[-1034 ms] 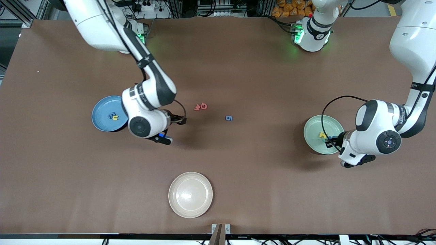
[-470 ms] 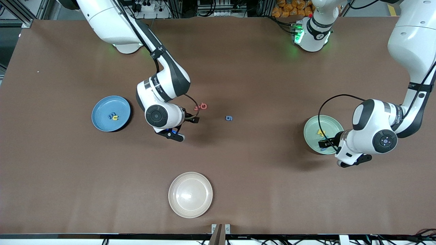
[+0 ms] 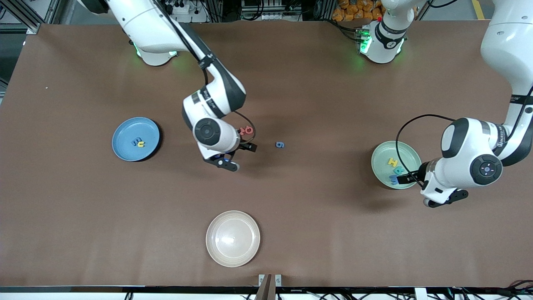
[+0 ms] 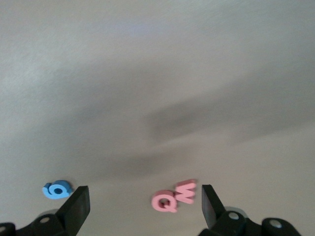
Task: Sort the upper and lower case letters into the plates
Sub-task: 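Grasp the blue foam letter o with the right gripper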
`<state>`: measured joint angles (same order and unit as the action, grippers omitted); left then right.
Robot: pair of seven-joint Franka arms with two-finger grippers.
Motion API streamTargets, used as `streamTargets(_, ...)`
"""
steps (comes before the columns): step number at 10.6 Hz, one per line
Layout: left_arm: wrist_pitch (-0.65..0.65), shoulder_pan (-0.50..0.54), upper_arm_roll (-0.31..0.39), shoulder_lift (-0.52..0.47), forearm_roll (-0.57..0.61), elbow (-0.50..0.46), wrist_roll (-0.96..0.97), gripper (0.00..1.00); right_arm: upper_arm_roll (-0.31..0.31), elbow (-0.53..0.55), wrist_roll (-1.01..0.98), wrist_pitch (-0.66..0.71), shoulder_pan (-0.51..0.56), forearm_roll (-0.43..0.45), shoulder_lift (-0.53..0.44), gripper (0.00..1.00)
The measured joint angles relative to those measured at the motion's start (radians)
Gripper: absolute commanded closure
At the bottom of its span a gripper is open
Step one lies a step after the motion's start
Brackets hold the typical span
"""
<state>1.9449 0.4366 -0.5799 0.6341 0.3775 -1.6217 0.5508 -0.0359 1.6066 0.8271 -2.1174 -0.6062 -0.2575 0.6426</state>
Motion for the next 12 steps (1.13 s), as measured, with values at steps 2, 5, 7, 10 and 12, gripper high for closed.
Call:
streamTargets(2, 0.000, 0.000, 0.000, -0.007, 0.000, 0.010, 0.000, 0.00, -0.001, 0.000, 0.024, -0.094, -0.051, 0.000, 0.022, 0.03)
streamTargets(5, -0.001, 0.000, -0.001, -0.007, -0.009, 0.026, 0.000, 0.00, 0.000, -0.015, 0.094, -0.193, -0.132, 0.001, 0.051, 0.01)
streamTargets(7, -0.001, 0.000, -0.001, -0.007, -0.009, 0.029, 0.000, 0.00, 0.002, -0.065, 0.135, -0.202, -0.158, 0.007, 0.089, 0.02)
streamTargets(10, -0.001, 0.000, -0.001, -0.007, -0.009, 0.031, 0.000, 0.00, 0.006, -0.137, 0.198, -0.225, -0.197, 0.075, 0.168, 0.07)
streamTargets(12, -0.001, 0.000, -0.001, -0.009, -0.009, 0.034, 0.000, 0.00, 0.007, -0.166, 0.219, -0.227, -0.213, 0.105, 0.205, 0.17)
